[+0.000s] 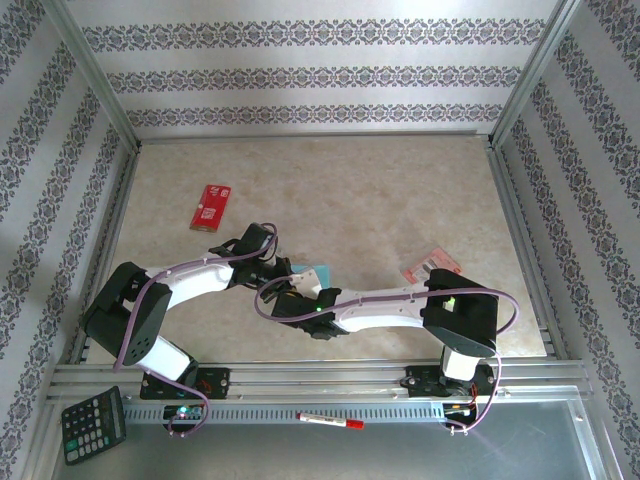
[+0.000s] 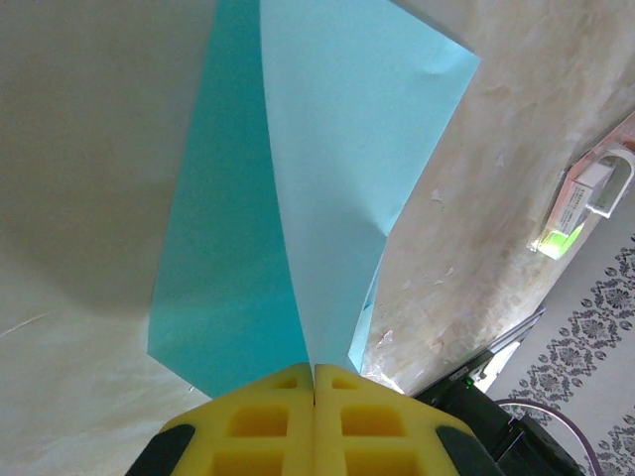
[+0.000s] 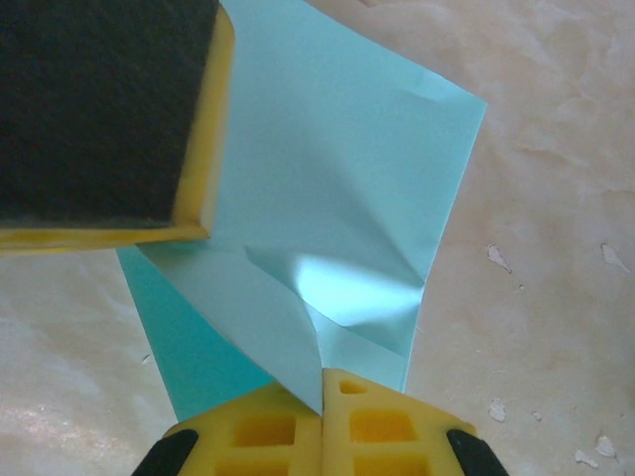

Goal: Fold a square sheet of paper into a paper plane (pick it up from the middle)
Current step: Fourth fold the wing at the center of the table.

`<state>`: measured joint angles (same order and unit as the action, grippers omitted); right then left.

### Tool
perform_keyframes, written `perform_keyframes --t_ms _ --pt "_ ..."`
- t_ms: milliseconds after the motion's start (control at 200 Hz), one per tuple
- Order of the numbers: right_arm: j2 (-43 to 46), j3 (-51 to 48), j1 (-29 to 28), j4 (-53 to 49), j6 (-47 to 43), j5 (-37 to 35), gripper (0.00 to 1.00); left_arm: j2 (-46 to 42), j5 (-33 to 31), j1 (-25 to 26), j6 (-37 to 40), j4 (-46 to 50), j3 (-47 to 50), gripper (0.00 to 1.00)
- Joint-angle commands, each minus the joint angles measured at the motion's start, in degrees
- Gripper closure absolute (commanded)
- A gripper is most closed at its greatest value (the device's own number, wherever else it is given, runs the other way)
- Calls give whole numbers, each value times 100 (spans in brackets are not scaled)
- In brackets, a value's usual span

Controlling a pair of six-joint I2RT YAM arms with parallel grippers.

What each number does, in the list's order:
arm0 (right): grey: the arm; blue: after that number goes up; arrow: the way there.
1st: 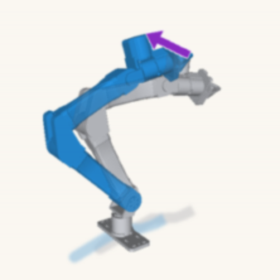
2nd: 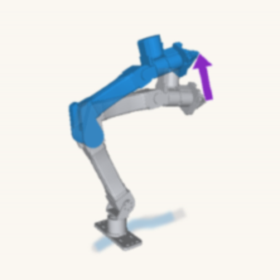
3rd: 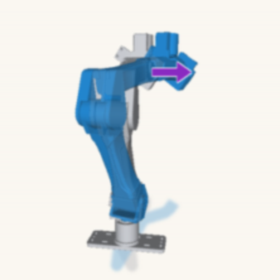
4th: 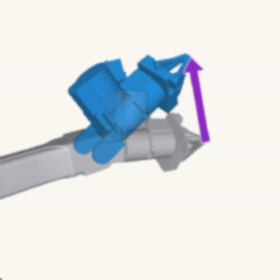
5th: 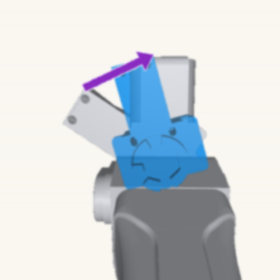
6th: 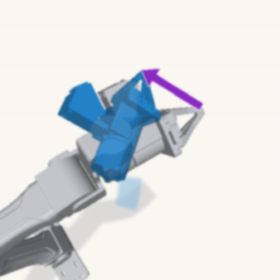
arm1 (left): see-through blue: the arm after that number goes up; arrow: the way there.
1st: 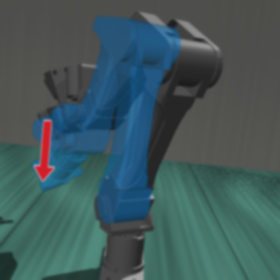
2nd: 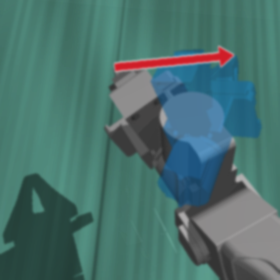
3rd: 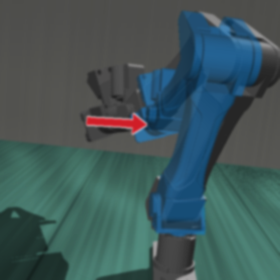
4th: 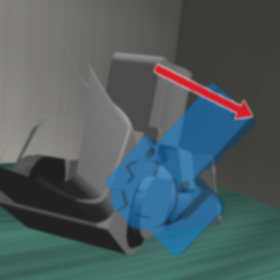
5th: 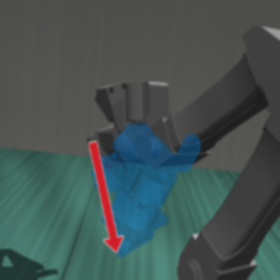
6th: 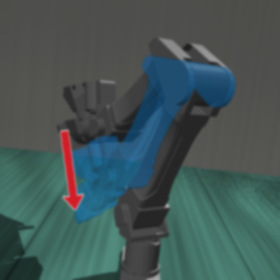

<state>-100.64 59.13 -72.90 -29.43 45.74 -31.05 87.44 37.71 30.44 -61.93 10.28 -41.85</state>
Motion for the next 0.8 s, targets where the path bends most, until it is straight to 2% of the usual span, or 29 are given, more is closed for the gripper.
perform_keyframes --t_ms 0,95,245,415,555,794 --pt "244 -257 34 95 21 -127 100 -88 -71 88 110 144 50 100" --pt "502 -581 86 594 -194 -48 100 -216 -154 70 187 280 -39 95" --pt "1109 -1302 317 1749 -624 406 100 -487 -300 -20 376 648 -247 74" --pt "1614 -2072 638 2915 -839 1219 100 -905 -451 -208 443 856 -285 65" --pt "1781 -2526 874 3553 -653 1756 100 -1096 -507 -213 366 764 -119 65" --pt "1842 -3122 1007 4481 -113 2146 100 -1141 -444 -76 130 327 304 77"
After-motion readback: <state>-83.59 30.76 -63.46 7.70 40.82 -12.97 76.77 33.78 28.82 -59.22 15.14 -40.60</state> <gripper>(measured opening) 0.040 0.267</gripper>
